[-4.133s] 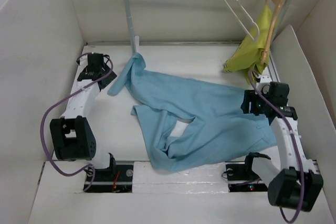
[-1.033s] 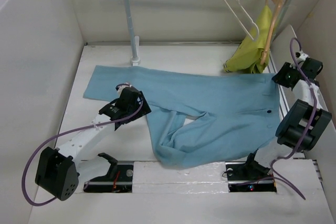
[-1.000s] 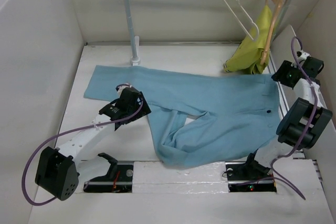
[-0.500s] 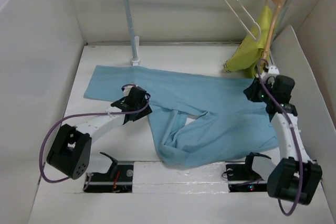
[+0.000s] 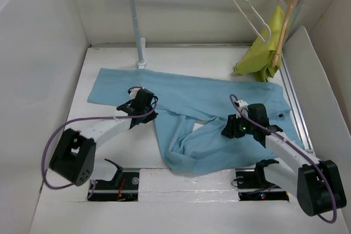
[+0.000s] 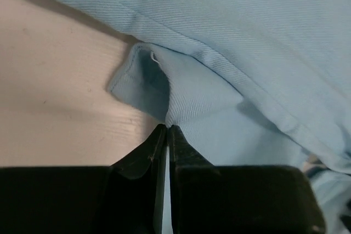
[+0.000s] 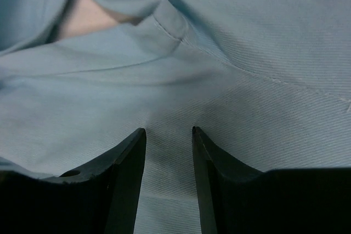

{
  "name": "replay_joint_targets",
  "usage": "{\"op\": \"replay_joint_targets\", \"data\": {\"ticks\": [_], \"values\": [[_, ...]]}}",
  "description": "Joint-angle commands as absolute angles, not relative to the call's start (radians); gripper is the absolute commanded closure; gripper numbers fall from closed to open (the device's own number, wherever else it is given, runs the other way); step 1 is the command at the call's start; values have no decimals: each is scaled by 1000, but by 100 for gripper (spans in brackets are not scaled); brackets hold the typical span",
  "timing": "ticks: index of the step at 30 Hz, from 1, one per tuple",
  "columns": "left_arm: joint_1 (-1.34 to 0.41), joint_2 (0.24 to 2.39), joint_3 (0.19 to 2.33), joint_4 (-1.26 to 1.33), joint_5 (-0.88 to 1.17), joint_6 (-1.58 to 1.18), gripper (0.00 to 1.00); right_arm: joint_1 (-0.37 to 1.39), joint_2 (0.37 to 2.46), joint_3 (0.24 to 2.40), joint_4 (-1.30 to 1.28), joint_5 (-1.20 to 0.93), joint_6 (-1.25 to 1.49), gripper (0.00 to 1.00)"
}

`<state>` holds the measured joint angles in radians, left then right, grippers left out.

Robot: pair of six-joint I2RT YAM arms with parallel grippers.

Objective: Place the trousers on the hanger
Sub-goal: Fold the trousers at the center of the board.

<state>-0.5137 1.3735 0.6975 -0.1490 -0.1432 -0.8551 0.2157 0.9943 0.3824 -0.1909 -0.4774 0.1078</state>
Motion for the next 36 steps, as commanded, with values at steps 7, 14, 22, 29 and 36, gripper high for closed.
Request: {"op": "replay_joint_targets", "data": {"ticks": [7, 14, 22, 29, 36], "values": [[-517, 835, 934, -620, -356, -1018, 100, 184, 1104, 456, -152, -446, 32, 54], [-517, 543, 940, -908, -557, -1198, 100, 146, 1138, 477, -189, -451, -55, 53], [-517, 645, 1008, -895, -782, -1169, 100, 84, 1195, 494, -201, -509, -101, 53], [-517, 577, 1096, -933, -995, -1205, 100, 40, 1100, 523, -322, -517, -150, 46], [-517, 618, 1213, -750, -919, -1032, 100, -12, 1017, 592, -474, -492, -160, 30]]}}
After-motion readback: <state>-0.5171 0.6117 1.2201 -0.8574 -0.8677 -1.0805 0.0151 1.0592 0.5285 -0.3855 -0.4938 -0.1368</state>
